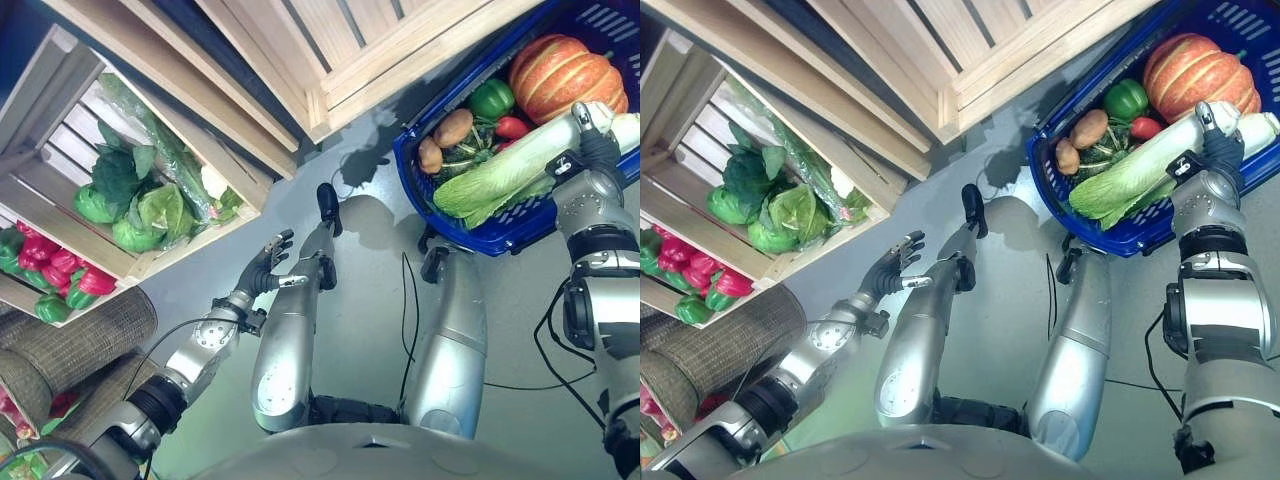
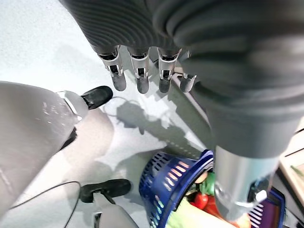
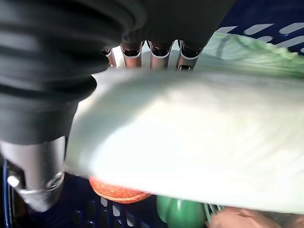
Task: Pick up fruits and vegetables into the basket
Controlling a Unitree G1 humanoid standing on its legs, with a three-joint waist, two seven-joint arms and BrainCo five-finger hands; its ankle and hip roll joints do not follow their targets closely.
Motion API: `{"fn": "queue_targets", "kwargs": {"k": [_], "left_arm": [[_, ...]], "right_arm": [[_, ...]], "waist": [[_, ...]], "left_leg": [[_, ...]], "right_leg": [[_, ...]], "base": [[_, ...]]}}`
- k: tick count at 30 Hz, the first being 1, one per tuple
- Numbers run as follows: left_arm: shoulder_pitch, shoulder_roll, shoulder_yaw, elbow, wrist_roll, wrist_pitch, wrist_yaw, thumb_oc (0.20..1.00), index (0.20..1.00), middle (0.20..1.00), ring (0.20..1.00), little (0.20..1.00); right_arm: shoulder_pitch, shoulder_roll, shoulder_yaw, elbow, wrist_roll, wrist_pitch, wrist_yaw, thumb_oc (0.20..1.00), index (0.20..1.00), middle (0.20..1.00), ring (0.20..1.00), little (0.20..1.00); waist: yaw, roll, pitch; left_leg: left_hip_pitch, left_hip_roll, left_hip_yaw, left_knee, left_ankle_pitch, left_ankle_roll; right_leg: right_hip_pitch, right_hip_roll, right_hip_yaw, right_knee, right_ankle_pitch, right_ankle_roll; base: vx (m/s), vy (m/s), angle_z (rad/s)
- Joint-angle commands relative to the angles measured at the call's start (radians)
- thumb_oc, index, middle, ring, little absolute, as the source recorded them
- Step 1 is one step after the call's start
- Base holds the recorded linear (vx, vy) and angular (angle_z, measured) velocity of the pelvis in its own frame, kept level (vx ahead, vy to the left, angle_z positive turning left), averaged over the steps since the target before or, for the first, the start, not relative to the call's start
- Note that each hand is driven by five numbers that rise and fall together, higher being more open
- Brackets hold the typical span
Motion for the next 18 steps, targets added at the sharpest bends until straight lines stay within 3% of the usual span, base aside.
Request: {"fn": "queue_targets", "kwargs": {"k": [1,6,8,15,18], "left_arm": [[0.016,-0.049,-0.048,-0.06,-0.015,-0.005,0.005,1.0,1.0,1.0,1.0,1.0],[0.037,-0.057,-0.06,-0.045,-0.016,-0.004,-0.009,1.0,1.0,1.0,1.0,1.0],[0.038,-0.059,-0.054,-0.036,-0.021,-0.007,-0.017,1.0,1.0,1.0,1.0,1.0],[0.07,-0.065,-0.02,0.003,-0.035,0.0,-0.081,1.0,1.0,1.0,1.0,1.0],[0.083,-0.062,0.006,0.028,-0.009,0.001,-0.111,1.0,1.0,1.0,1.0,1.0]], "right_arm": [[0.017,-0.116,0.012,0.018,-0.023,-0.051,-0.095,1.0,1.0,1.0,1.0,1.0],[0.042,-0.108,-0.011,0.018,-0.064,-0.101,-0.18,1.0,1.0,1.0,1.0,1.0],[0.051,-0.103,-0.025,0.006,-0.081,-0.114,-0.215,1.0,1.0,1.0,1.0,1.0],[0.209,-0.056,-0.098,-0.116,-0.088,-0.244,-0.365,1.0,1.0,1.0,1.0,1.0],[0.306,-0.008,-0.117,-0.229,-0.125,-0.321,-0.406,1.0,1.0,1.0,1.0,1.0]], "waist": [[-0.026,0.194,-0.015],[-0.033,0.184,-0.015],[-0.037,0.177,-0.015],[-0.072,0.13,-0.015],[-0.098,0.095,-0.015]], "left_leg": [[-0.041,0.015,-0.051,0.162,-0.189,-0.011],[0.012,0.014,-0.058,0.145,-0.206,-0.021],[0.011,0.02,-0.048,0.124,-0.179,-0.015],[0.138,0.028,-0.045,0.063,-0.171,-0.019],[0.213,0.031,-0.043,0.041,-0.174,-0.019]], "right_leg": [[0.045,0.047,-0.028,-0.053,-0.001,0.039],[0.102,0.055,-0.021,-0.079,-0.014,0.053],[0.105,0.063,-0.037,-0.107,0.019,0.047],[0.235,0.073,-0.044,-0.189,0.048,0.062],[0.315,0.08,-0.042,-0.229,0.06,0.069]], "base": [[-0.03,0.013,0.04],[0.0,0.038,0.0],[-0.09,0.09,-0.05],[-0.01,0.105,-0.06],[0.0,0.119,-0.04]]}}
